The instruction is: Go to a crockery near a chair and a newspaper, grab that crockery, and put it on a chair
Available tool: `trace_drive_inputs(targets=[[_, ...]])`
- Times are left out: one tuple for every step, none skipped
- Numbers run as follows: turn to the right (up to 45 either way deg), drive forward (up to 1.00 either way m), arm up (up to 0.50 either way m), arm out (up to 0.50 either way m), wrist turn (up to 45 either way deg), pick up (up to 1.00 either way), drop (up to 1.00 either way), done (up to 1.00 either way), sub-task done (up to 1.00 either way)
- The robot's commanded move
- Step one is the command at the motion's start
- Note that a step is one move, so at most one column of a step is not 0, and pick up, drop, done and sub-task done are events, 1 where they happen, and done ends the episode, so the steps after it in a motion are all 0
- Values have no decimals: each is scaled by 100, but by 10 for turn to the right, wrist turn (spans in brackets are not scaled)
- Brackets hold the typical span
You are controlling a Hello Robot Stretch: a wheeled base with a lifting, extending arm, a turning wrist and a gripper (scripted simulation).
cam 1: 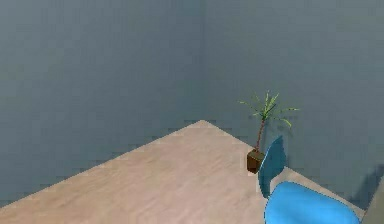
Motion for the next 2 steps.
trace_drive_inputs(targets=[[450, 0, 0, 0, 0, 0, 0, 0, 0], [-450, 0, 0, 0, 0, 0, 0, 0, 0]])
